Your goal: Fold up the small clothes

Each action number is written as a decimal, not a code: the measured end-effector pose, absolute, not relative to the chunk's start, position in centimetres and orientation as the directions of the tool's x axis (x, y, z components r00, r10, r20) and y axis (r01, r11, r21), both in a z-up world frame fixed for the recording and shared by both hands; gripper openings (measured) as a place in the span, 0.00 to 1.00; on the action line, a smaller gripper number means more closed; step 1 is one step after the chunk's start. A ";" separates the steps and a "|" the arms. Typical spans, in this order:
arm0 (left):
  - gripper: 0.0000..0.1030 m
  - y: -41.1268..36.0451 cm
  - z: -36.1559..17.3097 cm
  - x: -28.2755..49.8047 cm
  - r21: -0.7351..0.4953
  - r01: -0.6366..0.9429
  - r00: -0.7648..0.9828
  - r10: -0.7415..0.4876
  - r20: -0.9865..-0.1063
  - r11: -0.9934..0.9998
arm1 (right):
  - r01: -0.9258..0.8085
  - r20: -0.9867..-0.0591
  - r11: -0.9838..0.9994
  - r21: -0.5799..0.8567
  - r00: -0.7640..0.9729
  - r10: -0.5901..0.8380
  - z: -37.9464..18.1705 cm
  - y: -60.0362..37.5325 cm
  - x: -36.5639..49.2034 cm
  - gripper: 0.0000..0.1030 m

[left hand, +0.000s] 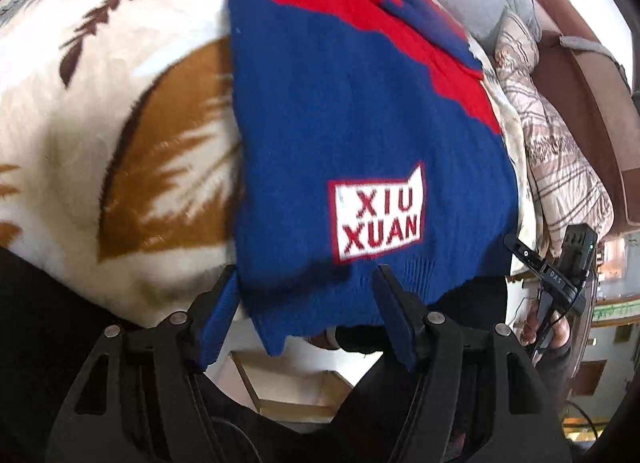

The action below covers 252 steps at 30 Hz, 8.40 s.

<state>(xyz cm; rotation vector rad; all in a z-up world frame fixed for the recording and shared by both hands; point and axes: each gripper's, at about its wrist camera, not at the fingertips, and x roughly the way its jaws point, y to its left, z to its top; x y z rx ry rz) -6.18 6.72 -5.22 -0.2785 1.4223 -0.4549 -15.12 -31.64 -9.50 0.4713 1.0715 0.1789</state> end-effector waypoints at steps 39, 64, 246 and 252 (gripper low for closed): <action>0.07 8.3 1.7 -0.9 -0.701 0.179 0.255 -0.721 -0.645 0.690 | -0.208 -0.444 0.726 0.655 0.672 0.592 -0.6 -31.2 -12.4 0.05; 0.07 7.1 0.2 23.9 -0.636 0.064 0.498 -0.577 -0.647 0.769 | 0.024 -0.299 0.535 0.845 0.850 0.434 -4.3 -35.7 12.2 0.04; 0.67 6.0 -3.0 20.2 -0.146 -0.077 0.516 -0.086 -0.852 0.986 | 0.396 -0.720 0.853 0.339 0.693 -0.035 -5.3 -31.7 8.0 0.41; 0.67 6.1 -2.9 20.1 -0.125 -0.068 0.522 -0.071 -0.850 0.990 | 0.411 -0.682 0.838 0.359 0.728 -0.065 -4.5 -32.1 7.3 0.42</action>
